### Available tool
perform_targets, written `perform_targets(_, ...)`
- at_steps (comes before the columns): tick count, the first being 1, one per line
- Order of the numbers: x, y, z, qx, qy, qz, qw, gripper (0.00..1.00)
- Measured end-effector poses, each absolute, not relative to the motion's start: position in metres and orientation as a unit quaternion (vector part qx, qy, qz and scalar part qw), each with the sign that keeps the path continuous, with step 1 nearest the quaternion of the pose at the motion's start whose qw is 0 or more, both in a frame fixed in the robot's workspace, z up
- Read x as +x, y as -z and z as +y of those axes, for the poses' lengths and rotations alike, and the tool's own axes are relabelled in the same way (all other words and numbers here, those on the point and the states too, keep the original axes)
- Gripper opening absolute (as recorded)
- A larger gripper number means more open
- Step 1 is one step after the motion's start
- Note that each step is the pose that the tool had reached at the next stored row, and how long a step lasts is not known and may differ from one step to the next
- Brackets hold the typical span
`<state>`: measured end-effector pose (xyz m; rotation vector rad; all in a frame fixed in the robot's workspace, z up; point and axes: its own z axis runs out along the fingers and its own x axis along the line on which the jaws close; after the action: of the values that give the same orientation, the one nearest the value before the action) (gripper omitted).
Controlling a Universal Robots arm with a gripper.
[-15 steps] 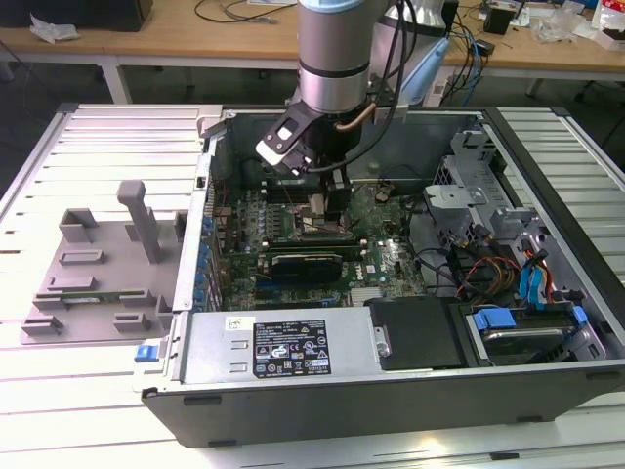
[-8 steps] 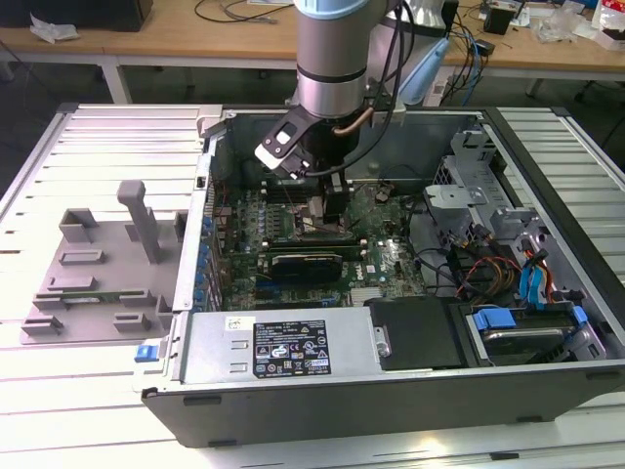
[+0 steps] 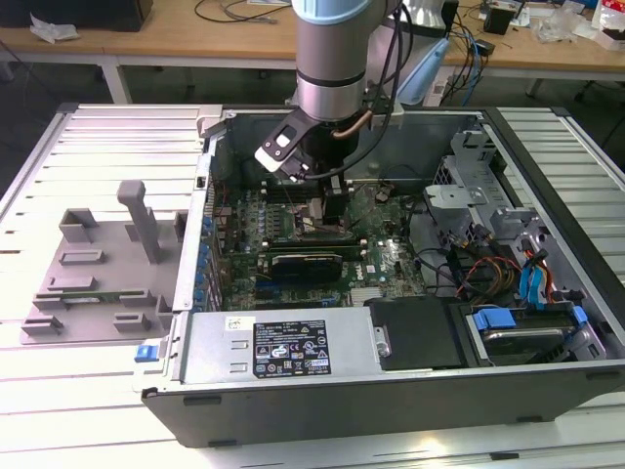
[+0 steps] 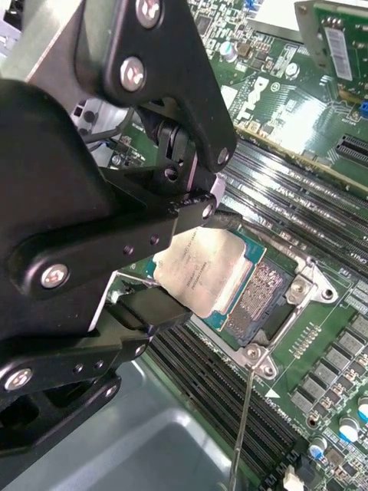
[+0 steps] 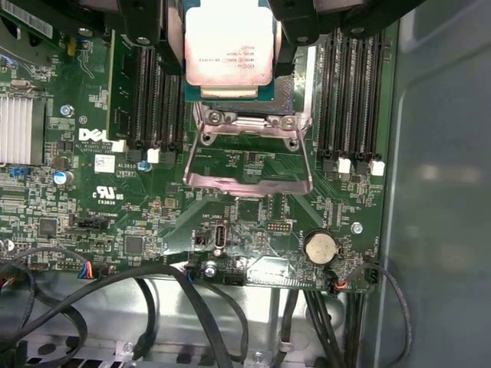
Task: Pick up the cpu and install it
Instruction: 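Place the cpu into insertion slot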
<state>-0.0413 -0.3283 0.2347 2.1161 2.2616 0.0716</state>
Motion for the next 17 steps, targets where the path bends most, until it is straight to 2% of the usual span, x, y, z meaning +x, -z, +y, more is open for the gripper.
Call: perform_targets(17, -0.043, -0.222, -0.322, 0.691, -0.023, 0.722, 0.022, 0.55)
